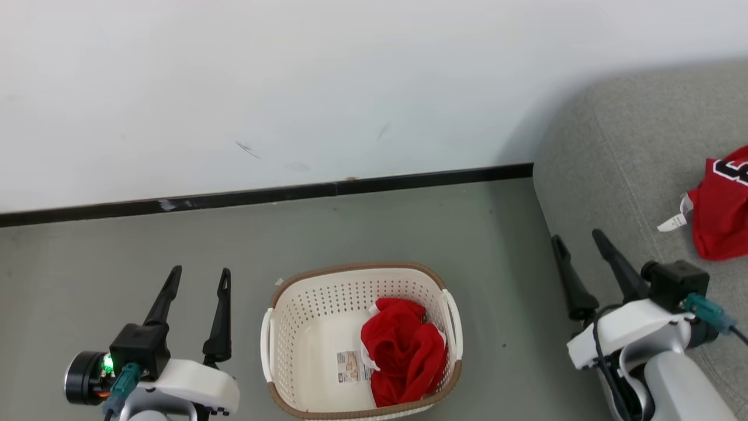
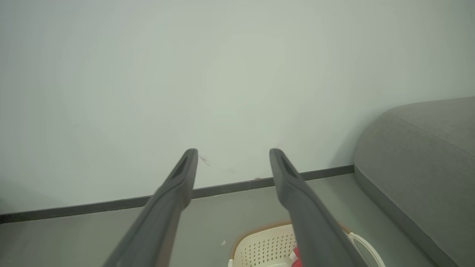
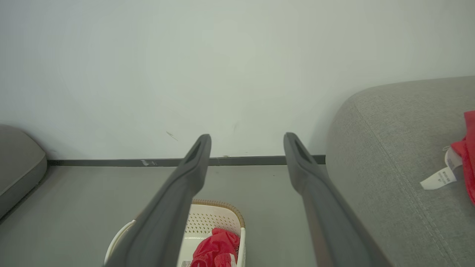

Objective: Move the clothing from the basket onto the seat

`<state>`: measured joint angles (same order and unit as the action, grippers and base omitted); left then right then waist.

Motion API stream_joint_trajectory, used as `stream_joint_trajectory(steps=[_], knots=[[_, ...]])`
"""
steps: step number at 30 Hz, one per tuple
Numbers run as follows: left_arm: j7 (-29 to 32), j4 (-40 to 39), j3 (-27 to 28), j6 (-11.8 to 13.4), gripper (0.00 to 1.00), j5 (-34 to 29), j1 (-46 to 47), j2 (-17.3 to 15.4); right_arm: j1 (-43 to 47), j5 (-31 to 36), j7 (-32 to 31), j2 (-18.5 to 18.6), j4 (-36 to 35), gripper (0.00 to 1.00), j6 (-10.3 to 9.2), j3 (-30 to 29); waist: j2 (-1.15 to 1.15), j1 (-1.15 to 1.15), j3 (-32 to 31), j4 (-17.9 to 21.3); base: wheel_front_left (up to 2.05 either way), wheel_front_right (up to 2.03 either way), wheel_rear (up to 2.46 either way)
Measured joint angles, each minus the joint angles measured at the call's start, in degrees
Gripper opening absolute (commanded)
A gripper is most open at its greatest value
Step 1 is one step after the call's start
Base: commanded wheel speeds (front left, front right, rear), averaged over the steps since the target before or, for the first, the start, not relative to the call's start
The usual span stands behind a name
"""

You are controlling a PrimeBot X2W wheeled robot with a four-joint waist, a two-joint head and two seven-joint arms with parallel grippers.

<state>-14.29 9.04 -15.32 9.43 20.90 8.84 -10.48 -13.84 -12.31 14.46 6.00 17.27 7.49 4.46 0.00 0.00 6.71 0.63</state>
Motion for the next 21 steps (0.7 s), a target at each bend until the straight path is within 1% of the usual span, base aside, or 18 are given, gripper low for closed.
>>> stream_joint_trajectory(steps=[5,10,17,20,21], knots=[[0.00,-0.07,0.46,-0.01,1.00,-0.26,-1.93,0.22,3.61,1.86,-0.01,-1.99,-0.46,1.00,0.00,-0.38,0.00,0.00,-2.10,-1.39,0.00,0.00,0.00],[0.00,0.02,0.74,-0.08,1.00,-0.29,-3.76,0.27,7.42,4.72,-0.01,-2.13,-1.79,1.00,0.01,-1.07,0.00,0.00,-4.08,-2.49,0.00,0.00,0.00],[0.00,0.03,1.41,-0.36,1.00,-0.35,-4.94,0.36,12.17,6.81,-0.01,-2.78,-3.71,1.00,0.00,-3.05,0.00,0.00,-6.55,-3.33,0.00,0.00,0.00],[0.00,0.05,1.70,-0.60,1.00,-0.36,-5.45,0.25,14.08,7.77,-0.01,-3.12,-4.04,1.00,0.01,-3.79,0.00,0.00,-7.47,-3.41,0.00,0.00,0.00],[0.00,0.11,1.70,-1.03,1.00,-0.43,-6.22,0.25,14.98,8.11,-0.01,-3.24,-4.37,1.00,0.01,-4.09,0.00,0.00,-8.04,-3.39,0.00,0.00,0.00]])
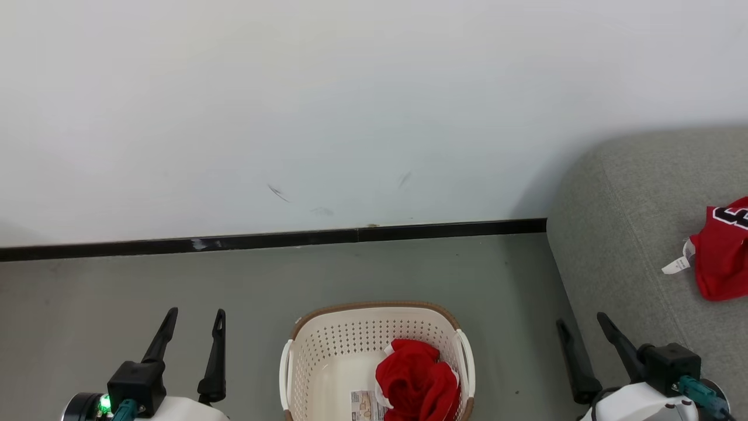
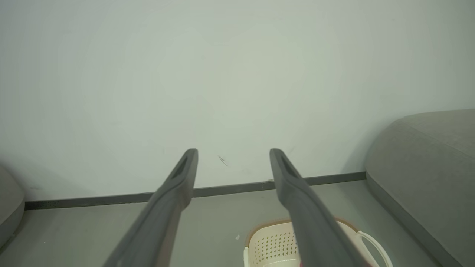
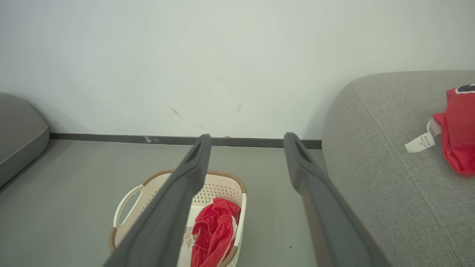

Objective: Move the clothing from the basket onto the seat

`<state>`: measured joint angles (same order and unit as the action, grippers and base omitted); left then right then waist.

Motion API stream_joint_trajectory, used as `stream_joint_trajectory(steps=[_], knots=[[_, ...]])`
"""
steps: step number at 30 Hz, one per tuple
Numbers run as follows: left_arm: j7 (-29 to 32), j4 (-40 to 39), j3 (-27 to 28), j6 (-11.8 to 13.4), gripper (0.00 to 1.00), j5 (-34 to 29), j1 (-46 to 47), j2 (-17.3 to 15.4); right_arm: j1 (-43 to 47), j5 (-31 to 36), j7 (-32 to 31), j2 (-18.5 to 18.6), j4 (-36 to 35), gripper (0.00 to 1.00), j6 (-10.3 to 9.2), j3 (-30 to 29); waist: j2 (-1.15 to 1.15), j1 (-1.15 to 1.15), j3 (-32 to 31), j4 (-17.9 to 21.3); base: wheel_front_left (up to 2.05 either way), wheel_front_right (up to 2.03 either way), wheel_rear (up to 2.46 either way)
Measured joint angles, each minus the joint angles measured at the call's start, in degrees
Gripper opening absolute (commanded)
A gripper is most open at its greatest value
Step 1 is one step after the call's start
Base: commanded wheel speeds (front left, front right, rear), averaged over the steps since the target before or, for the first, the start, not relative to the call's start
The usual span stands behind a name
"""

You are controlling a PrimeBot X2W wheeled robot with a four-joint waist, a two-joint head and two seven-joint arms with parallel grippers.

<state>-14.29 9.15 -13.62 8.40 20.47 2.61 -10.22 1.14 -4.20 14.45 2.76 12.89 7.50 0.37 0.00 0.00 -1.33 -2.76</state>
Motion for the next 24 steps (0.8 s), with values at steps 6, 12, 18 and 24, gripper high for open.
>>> stream_joint_trajectory(steps=[6,12,18,24], knots=[[0.00,0.15,-0.07,-0.51,1.00,-0.90,-1.03,-0.04,1.38,0.75,0.00,-0.33,-1.44,1.00,0.00,-0.37,0.00,0.00,-1.30,0.51,0.00,0.00,0.00],[0.00,0.13,-0.08,-0.60,1.00,-0.98,-1.93,0.27,3.15,0.77,0.00,-0.40,-2.43,1.00,0.00,0.04,0.00,0.00,-2.13,1.23,0.00,0.00,0.00],[0.00,0.08,-0.05,-1.04,1.00,-1.37,-2.18,0.70,3.69,0.78,0.00,-0.46,-3.54,1.00,0.00,0.08,0.00,0.00,-2.63,1.79,0.00,0.00,0.00],[0.00,-0.11,0.03,-1.08,1.00,-1.38,-2.75,0.78,4.85,0.71,0.00,-0.46,-4.31,1.00,0.00,0.02,0.00,0.00,-2.71,2.15,0.00,0.00,0.00]])
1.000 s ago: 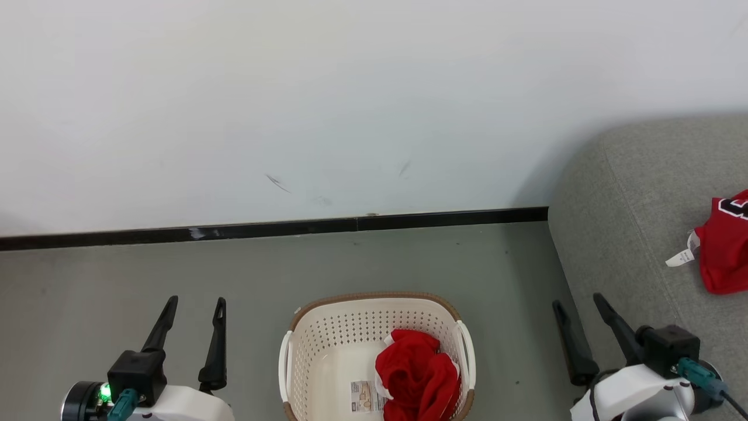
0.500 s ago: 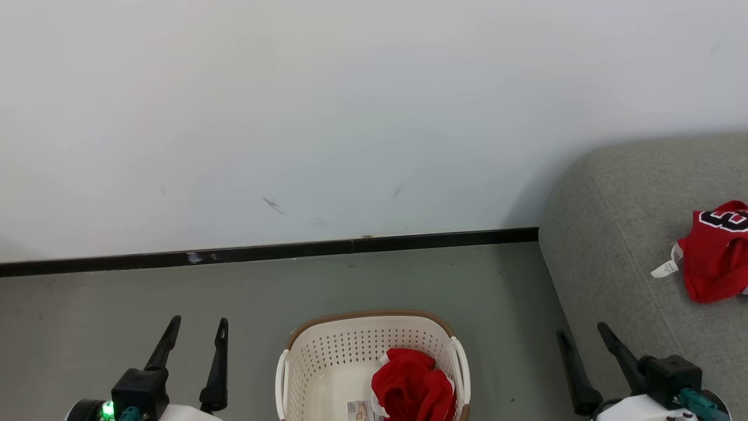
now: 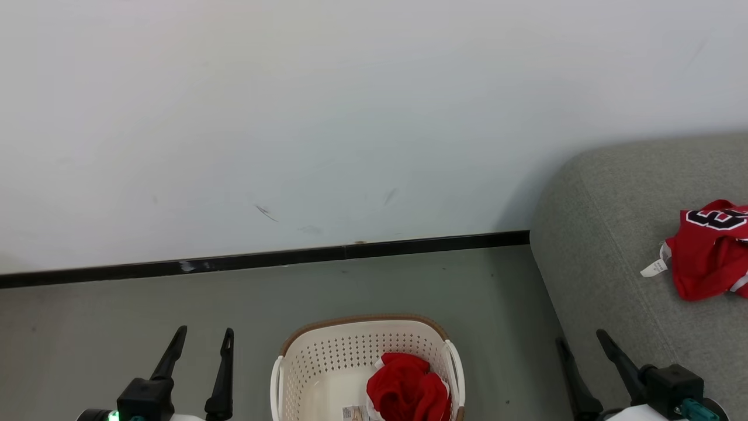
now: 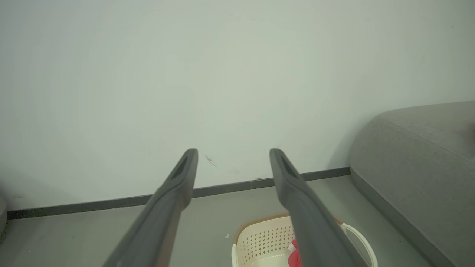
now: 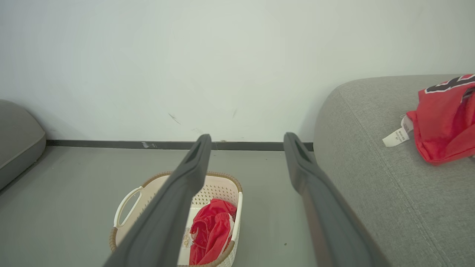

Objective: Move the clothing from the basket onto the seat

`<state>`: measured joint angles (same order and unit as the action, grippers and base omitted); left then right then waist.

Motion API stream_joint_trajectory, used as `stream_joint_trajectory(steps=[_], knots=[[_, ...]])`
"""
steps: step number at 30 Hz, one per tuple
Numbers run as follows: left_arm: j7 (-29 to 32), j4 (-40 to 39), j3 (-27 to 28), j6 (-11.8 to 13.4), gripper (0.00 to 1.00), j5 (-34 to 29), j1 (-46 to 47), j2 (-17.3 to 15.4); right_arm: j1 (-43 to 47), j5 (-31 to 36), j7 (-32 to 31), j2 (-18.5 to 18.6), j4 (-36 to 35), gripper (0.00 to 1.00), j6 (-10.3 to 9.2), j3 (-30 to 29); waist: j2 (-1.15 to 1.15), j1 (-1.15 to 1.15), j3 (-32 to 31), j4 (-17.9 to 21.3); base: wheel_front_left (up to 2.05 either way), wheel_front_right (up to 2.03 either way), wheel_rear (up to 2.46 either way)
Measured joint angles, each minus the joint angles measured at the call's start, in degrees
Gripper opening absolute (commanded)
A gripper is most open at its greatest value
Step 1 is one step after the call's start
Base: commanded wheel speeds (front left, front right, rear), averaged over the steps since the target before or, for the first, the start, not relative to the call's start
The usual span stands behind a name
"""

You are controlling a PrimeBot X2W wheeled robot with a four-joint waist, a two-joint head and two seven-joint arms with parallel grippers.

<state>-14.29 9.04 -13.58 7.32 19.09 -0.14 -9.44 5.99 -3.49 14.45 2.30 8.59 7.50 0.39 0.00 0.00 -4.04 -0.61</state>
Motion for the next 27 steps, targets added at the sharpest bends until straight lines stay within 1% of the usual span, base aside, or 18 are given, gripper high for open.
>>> stream_joint_trajectory(steps=[16,27], knots=[[0.00,-0.14,0.59,-0.49,1.00,-0.57,-0.43,0.33,0.98,-0.58,0.00,-0.02,-2.07,1.00,0.00,-0.38,0.00,0.00,0.52,-0.55,0.00,0.00,0.00],[0.00,-0.86,1.07,-0.52,1.00,-0.71,-0.50,0.37,1.00,-0.98,0.00,-0.04,-3.55,1.00,0.00,-0.31,0.00,0.00,2.21,-0.52,0.00,0.00,0.00]])
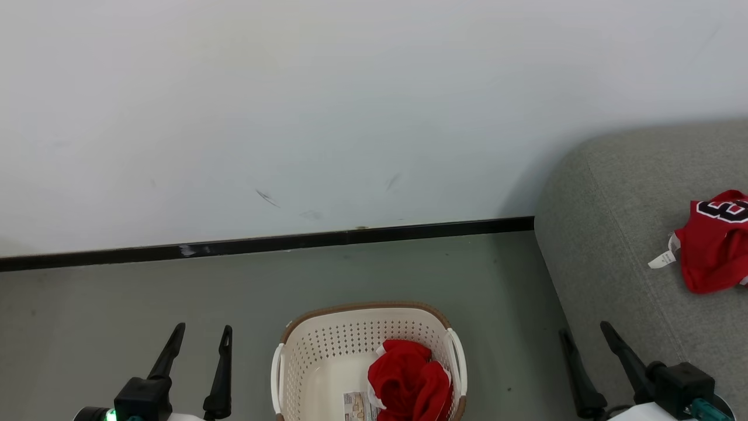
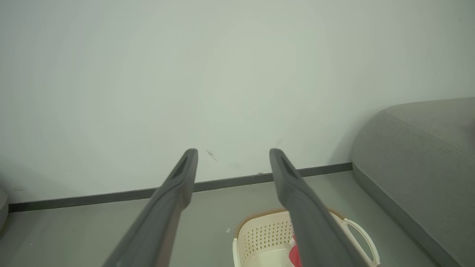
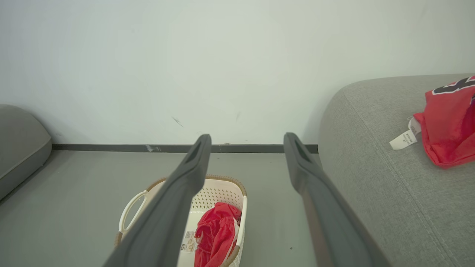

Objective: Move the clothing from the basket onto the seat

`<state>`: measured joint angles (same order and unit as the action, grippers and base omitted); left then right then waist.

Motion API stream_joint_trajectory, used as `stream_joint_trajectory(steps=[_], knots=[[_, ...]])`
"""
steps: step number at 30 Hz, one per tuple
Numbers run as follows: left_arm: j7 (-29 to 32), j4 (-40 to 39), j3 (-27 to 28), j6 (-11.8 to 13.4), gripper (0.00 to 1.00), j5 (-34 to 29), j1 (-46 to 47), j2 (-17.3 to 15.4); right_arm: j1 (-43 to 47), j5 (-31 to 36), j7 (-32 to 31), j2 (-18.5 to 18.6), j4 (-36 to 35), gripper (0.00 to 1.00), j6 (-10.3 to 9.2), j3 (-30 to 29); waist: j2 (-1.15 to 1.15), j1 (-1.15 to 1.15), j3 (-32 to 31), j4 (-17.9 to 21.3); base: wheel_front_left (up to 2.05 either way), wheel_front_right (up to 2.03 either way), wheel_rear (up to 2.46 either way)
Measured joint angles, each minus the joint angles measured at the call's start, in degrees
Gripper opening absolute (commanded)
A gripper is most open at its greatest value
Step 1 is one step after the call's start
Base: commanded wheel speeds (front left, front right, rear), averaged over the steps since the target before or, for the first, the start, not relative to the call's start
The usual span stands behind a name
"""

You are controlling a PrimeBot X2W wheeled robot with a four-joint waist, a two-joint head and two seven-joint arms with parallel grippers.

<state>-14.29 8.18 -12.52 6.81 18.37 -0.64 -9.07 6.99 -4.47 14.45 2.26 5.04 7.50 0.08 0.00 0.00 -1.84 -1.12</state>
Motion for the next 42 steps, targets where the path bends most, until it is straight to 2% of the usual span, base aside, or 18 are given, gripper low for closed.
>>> stream_joint_trajectory(steps=[12,28,42], knots=[[0.00,-0.33,-1.99,-1.23,1.00,-1.40,1.40,0.14,-0.86,1.11,0.00,-0.02,-3.37,1.00,0.00,-0.82,0.00,0.00,3.63,0.38,0.00,0.00,0.00],[0.09,-0.29,-6.83,-4.02,1.00,-4.42,9.79,1.16,-7.40,3.94,0.01,-0.02,-8.32,1.00,0.00,-1.52,0.00,0.00,11.11,1.84,0.00,0.00,0.00],[1.52,5.34,-10.35,-6.50,1.00,-7.43,17.79,1.66,-13.66,4.45,0.02,0.24,-12.25,1.00,0.00,-3.33,0.00,0.00,19.38,4.92,0.00,0.00,0.00]])
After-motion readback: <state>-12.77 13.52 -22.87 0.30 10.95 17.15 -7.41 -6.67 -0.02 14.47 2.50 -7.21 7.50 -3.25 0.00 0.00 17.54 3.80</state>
